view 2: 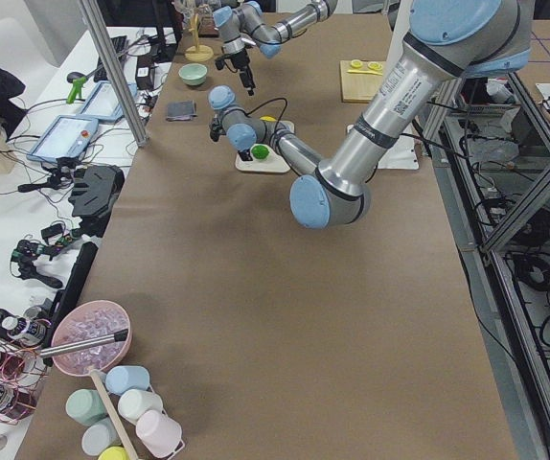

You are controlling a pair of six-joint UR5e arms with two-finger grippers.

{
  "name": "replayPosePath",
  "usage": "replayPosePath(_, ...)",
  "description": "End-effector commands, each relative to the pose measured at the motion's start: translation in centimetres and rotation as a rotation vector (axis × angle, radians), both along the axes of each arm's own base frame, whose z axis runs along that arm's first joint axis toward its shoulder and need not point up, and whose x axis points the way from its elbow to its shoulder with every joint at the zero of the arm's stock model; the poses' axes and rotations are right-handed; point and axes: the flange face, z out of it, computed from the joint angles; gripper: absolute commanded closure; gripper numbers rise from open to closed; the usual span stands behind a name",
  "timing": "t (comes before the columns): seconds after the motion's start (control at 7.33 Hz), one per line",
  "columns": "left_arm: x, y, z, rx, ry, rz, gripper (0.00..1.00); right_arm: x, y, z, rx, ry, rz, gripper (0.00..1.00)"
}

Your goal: Place all lemons on tray

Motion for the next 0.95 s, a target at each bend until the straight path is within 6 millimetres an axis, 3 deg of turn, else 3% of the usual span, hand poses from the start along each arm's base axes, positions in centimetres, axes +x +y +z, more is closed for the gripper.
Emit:
replayPosePath(0.0, -12.0, -3.8, 7.1, -0.037, -0.059, -0.169, 0.01, 7.6, -1.4, 5.8, -0.032, -0.008, 0.055, 0.00)
replayPosePath(0.14, -17.9, -5.5, 10.4, -0.009, -0.115, -0.240, 0.01, 11.9, -1.3, 10.1, 0.047, -0.022, 0.039, 0.00)
replayPosePath(0.27, -23.8, -6.1, 15.1, 0.120, -0.207, -0.263, 0.01, 14.6, -0.4, 13.7, 0.105, -0.036, 0.008, 0.00)
replayPosePath(0.55, -35.7, -2.9, 23.1, 0.230, -0.301, -0.243, 0.01, 18.6, 5.8, 19.2, 0.083, 0.013, 0.020, 0.03)
replayPosePath(0.68, -40.0, 0.9, 27.9, 0.287, -0.341, -0.182, 0.01, 20.9, 6.8, 19.8, 0.138, 0.076, 0.058, 0.01)
replayPosePath(0.82, -43.1, 3.5, 30.3, 0.348, -0.406, -0.154, 0.01, 23.6, 6.8, 20.6, 0.181, 0.081, 0.104, 0.01)
